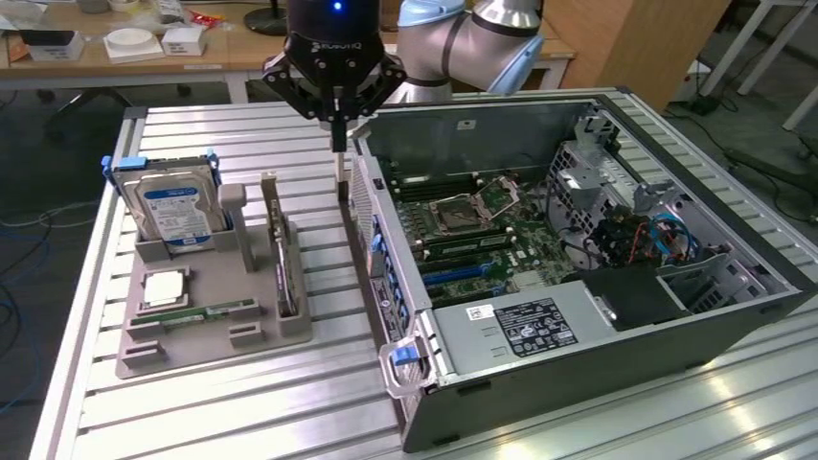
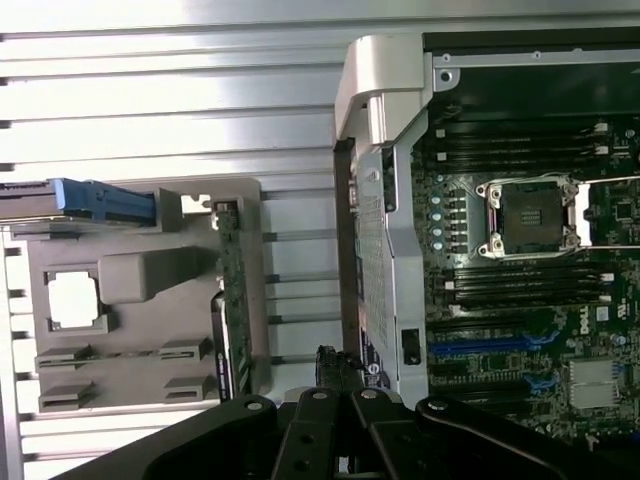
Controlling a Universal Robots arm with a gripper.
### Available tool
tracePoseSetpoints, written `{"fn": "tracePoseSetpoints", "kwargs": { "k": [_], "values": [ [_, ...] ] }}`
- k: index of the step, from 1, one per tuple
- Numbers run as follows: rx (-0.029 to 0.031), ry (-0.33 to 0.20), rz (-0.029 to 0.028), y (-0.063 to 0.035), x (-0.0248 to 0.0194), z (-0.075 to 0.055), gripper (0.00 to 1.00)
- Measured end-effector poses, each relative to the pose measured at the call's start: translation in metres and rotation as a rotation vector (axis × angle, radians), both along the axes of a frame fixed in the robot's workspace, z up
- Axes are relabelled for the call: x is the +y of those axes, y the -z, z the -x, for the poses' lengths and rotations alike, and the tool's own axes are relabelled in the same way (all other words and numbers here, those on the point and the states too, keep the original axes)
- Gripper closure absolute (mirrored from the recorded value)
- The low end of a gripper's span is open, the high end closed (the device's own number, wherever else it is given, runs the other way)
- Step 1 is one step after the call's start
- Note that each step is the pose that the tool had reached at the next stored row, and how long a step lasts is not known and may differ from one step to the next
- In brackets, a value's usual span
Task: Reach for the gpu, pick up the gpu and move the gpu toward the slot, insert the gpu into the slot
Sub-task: 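Reach for the gpu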
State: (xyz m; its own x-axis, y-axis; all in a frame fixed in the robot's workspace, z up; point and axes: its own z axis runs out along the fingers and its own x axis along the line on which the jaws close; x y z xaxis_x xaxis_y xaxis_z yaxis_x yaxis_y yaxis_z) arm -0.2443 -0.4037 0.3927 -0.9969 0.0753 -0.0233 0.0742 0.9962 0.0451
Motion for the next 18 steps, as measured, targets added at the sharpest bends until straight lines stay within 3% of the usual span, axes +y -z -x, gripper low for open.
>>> {"fn": "tracePoseSetpoints", "kwargs": {
  "k": [18],
  "values": [
    [0.0000, 0.000, 0.0000, 0.0001, -0.0004, 0.013, 0.90]
  ]
}}
